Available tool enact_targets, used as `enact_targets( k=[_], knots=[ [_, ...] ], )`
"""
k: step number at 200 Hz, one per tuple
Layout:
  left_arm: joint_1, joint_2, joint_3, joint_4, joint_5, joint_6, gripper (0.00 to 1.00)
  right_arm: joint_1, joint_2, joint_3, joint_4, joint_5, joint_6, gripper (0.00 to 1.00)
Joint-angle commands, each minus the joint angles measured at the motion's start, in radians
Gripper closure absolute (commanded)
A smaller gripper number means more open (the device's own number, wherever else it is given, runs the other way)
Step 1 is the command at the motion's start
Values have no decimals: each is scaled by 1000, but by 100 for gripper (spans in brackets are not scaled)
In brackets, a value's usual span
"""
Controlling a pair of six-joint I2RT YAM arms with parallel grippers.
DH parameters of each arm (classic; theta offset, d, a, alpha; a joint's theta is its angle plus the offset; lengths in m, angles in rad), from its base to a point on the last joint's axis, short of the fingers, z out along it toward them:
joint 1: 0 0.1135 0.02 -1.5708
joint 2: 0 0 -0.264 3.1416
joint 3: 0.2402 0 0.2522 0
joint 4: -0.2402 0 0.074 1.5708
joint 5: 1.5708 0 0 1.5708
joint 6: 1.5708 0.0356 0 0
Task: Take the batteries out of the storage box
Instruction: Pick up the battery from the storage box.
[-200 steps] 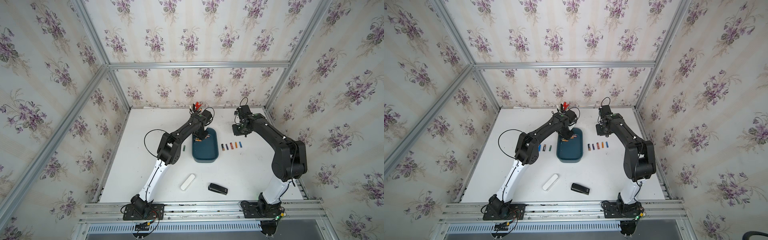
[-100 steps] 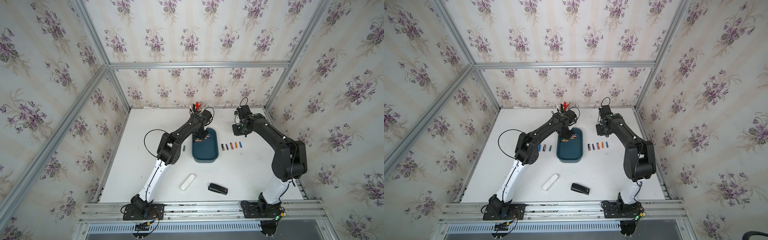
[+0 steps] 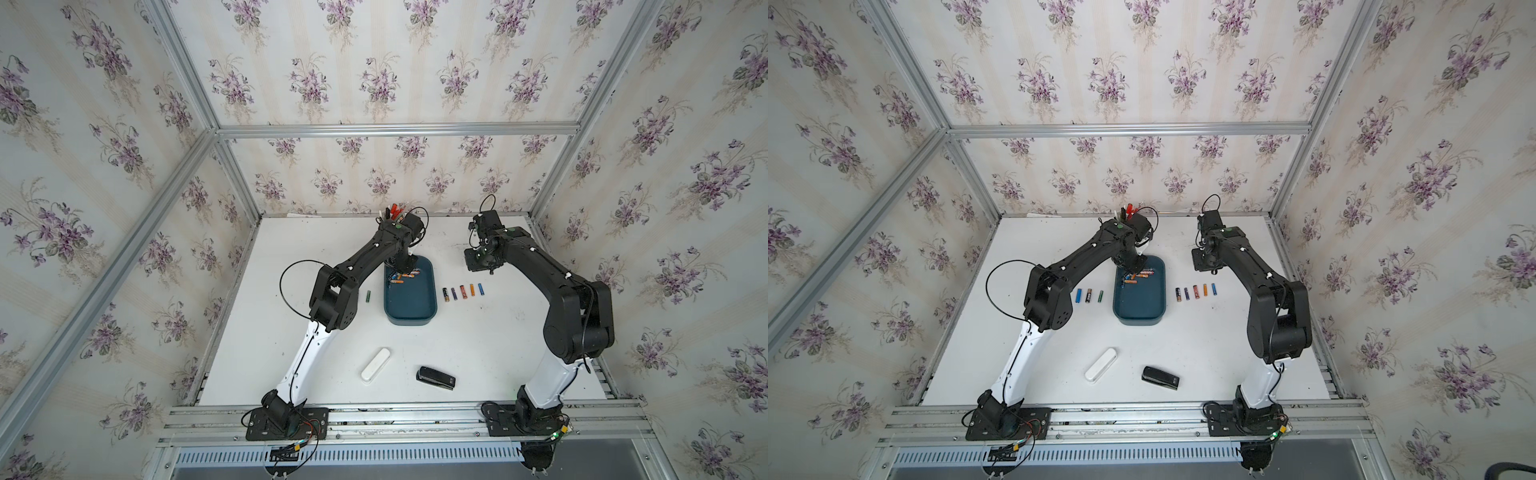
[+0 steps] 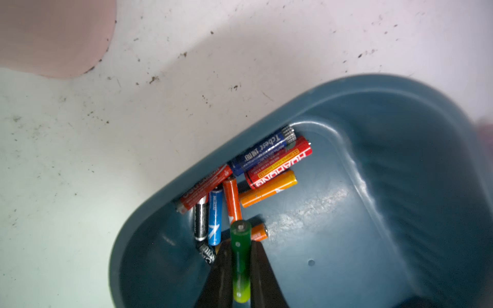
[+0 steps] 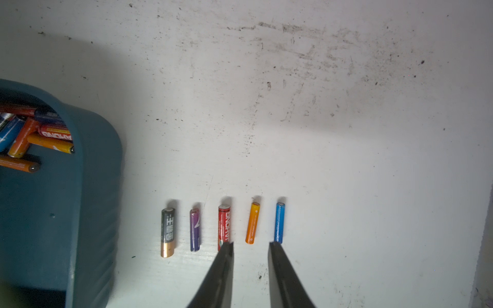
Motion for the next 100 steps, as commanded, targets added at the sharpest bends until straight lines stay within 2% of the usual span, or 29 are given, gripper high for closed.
enact_targets(
  k=[1, 61, 100],
  knots=[
    [3, -42, -30, -20, 16, -39, 87, 5, -11, -5, 4, -11, 17, 72],
    [17, -185, -194, -11, -16, -93, 87, 50, -5, -19, 16, -22, 37, 71],
    [85, -322, -390, 33, -42, -126, 88, 82, 7, -3, 15, -24, 46, 72]
  ],
)
